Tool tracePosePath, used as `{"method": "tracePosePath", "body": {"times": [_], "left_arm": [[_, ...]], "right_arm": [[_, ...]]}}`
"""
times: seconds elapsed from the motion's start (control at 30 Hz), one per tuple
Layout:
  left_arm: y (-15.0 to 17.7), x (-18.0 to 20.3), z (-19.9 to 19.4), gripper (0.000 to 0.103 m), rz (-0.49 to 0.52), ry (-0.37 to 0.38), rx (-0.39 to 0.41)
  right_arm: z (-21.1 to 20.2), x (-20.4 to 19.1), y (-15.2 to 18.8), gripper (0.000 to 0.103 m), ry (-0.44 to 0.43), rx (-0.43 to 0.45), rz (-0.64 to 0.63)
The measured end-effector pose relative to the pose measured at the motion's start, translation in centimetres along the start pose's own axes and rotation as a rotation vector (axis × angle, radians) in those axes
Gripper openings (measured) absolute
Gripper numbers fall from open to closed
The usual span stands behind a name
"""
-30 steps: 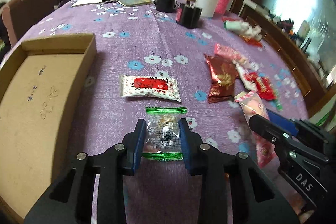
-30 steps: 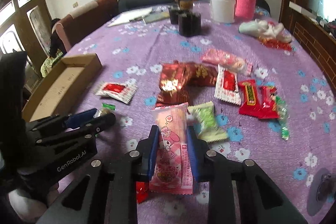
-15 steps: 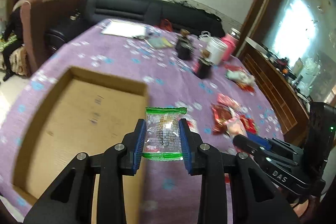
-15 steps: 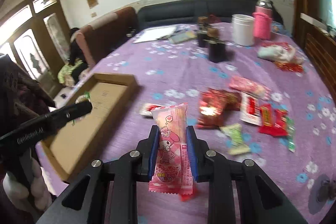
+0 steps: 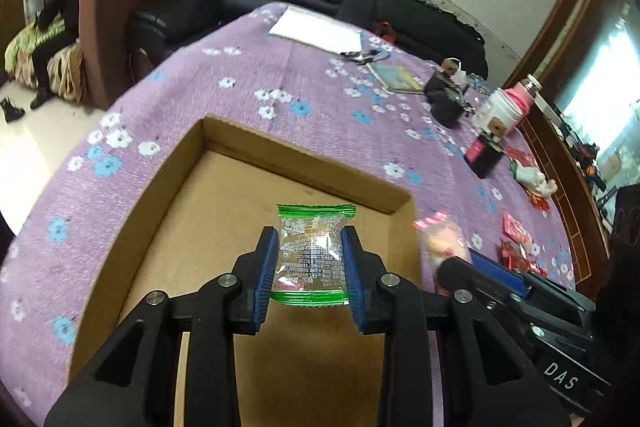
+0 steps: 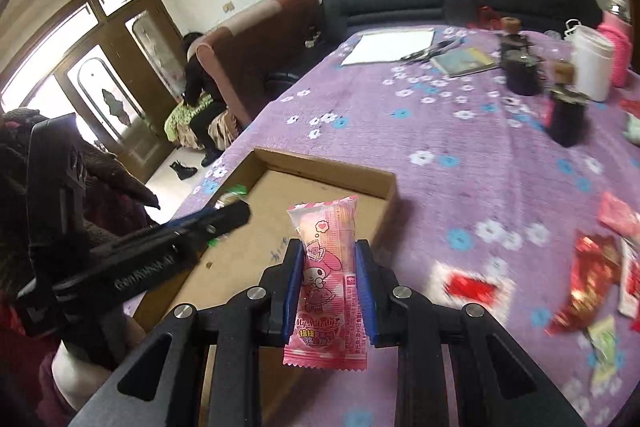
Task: Organize snacks
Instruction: 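Carry both packets over the cardboard tray and open both tools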
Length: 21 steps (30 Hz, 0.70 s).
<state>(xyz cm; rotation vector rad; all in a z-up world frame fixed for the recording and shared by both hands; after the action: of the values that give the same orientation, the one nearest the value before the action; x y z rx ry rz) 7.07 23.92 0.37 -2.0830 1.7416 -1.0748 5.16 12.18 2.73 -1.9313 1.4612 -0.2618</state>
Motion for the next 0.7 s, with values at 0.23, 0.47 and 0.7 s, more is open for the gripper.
{"method": "tracePosePath", "body": {"times": [0.23,0.47,0.7], "left_arm": [[0.1,-0.9,2.8,0.029,-0.02,-0.017,-0.018],[0.7,-2.4,2.8,0.035,-0.076,-0.044,-0.012],[2.3,-4.2,1.7,0.037,-0.158,-0.105,0.017]], "right_arm": [[4.9,0.1,-1.3,0.026,0.012,-0.049,0.03],[6.1,0.5,-0.8,0.03,0.042,-0.055,0.026],[4.6,0.7,-0.9,0.03,0.038,-0.026,0.037]]}}
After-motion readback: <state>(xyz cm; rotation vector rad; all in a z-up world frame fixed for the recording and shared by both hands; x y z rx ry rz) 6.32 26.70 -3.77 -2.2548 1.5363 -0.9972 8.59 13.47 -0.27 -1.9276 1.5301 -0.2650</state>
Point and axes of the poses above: each gripper's, at about its wrist camera, not at the fingertips, and z roughly the way its jaws point, x to its right, y to its underside, the point moved 7 cm from there along z, roughly the way its jaws point, and after that the axes turned 7 degrees about y, right-handed, at the moved point
